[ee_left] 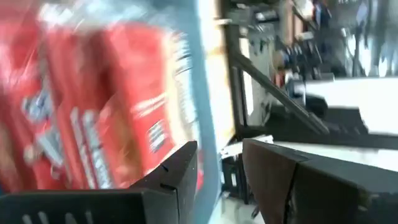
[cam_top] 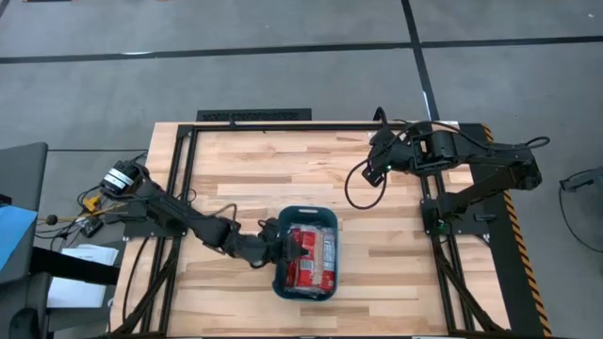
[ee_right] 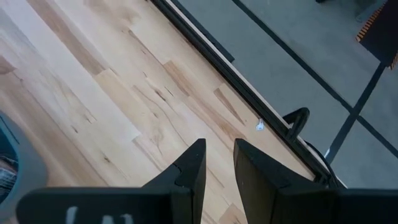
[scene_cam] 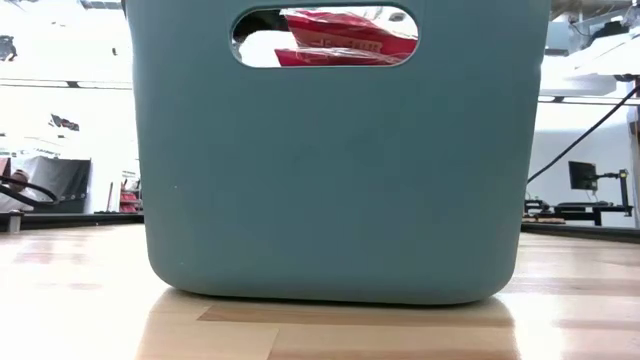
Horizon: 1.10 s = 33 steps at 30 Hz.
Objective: Sort popcorn bags into baskets
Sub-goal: Return to Home Position
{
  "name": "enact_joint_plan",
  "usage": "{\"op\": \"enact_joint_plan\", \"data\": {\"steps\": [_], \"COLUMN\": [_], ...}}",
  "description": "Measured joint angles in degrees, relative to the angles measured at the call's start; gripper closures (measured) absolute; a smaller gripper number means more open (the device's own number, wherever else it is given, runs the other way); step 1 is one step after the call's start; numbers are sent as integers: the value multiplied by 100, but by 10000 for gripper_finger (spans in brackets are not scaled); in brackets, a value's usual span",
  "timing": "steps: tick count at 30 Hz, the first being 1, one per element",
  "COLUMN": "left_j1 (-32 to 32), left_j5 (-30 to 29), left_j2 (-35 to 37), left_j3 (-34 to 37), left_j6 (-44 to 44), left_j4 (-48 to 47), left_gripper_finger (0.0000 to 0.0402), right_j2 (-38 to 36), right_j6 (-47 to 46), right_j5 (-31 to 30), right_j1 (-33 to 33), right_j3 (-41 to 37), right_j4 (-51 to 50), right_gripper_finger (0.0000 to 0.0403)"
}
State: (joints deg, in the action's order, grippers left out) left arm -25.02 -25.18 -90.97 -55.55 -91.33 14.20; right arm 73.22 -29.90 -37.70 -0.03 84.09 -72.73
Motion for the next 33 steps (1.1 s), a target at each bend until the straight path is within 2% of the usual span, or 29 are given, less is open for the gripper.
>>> {"op": "enact_joint_plan", "data": {"steps": [5,9,12,14,15,17,20,23,27,33], "left_j1": [578,1191,1538,1704,1779,1884,2013,2068,2066,2064], "left_j5": [398,1128,1679,1809,1741,1245,384,-510,-1014,-959], "left_j2": [1058,2305,3299,3956,4298,4960,5907,6799,7854,8829], "left_j3": [0,0,0,-2,-2,-7,49,335,1240,2979], "left_j6": [1722,3503,4856,5671,5945,6304,6520,6356,5976,5857], "left_j4": [-272,-285,-404,-646,-916,-1564,-2919,-3910,-3990,-3233], "left_gripper_finger": [300,310,311,311,311,311,311,311,311,311], "right_j2": [-92,-219,-330,-404,-446,-583,-1201,-2252,-3673,-5718], "right_j6": [665,1486,2282,2554,2583,2612,2598,2591,2477,1912], "right_j5": [11,11,7,104,173,175,653,1154,1219,1227], "right_j1": [231,496,700,749,798,815,616,455,273,215], "right_j3": [0,2,4,7,1,-97,-479,-1344,-2755,-4789], "right_j4": [364,881,741,397,163,183,950,2075,3573,4851], "right_gripper_finger": [296,296,296,296,296,296,296,296,296,296]}}
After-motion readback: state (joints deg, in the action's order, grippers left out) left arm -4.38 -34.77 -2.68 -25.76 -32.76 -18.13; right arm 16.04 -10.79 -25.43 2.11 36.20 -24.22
